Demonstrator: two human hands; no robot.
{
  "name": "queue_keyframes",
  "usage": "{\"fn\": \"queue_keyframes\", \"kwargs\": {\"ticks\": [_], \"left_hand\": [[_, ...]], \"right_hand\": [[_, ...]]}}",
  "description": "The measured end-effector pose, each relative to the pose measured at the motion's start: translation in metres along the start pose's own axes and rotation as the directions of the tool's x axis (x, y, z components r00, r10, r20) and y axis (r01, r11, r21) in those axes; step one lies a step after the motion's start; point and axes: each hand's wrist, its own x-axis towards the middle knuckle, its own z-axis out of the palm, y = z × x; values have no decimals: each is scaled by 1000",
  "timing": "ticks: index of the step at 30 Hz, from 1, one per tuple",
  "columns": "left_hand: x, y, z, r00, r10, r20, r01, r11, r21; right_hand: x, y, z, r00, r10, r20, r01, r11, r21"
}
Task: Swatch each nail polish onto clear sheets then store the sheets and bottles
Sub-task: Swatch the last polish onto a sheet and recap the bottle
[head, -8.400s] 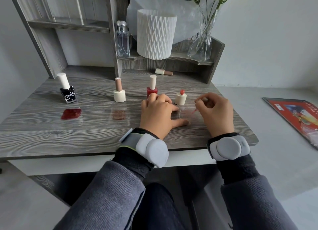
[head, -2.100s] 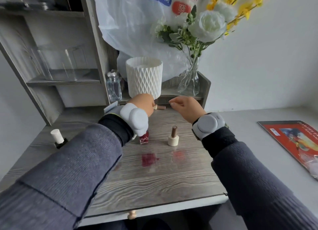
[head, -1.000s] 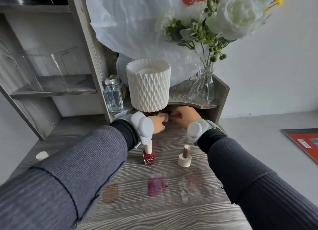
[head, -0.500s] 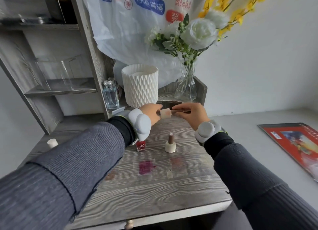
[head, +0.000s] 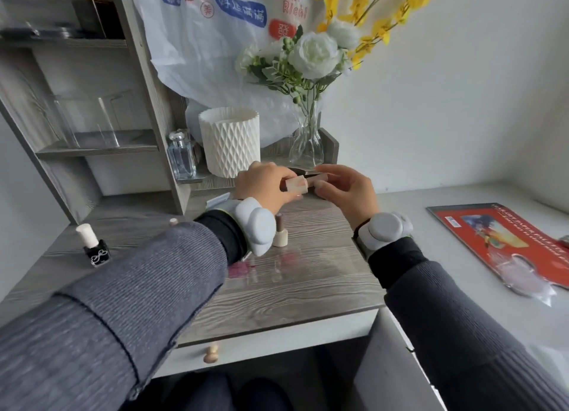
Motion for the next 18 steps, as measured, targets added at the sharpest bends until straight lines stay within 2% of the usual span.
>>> {"fn": "queue_keyframes", "kwargs": {"ticks": [2,5,12,18], "left_hand": [[-7,6,8,999,-1,-34,0,1000,-26],[-17,17,19,995,-8,-97,3,999,-45],[-38,35,46,988,-27,-153,18,998,-62],[-61,34,71,976,-47,-214,25,994,-105]], "right_hand": [[-9,0,-3,998,50,-23,-46,990,136],[-21,3,-7,995,94,-29,-86,973,216],[-32,20,-18,980,184,-74,-173,975,140],[-46,34,-17,954,297,-52,-280,937,209]]}}
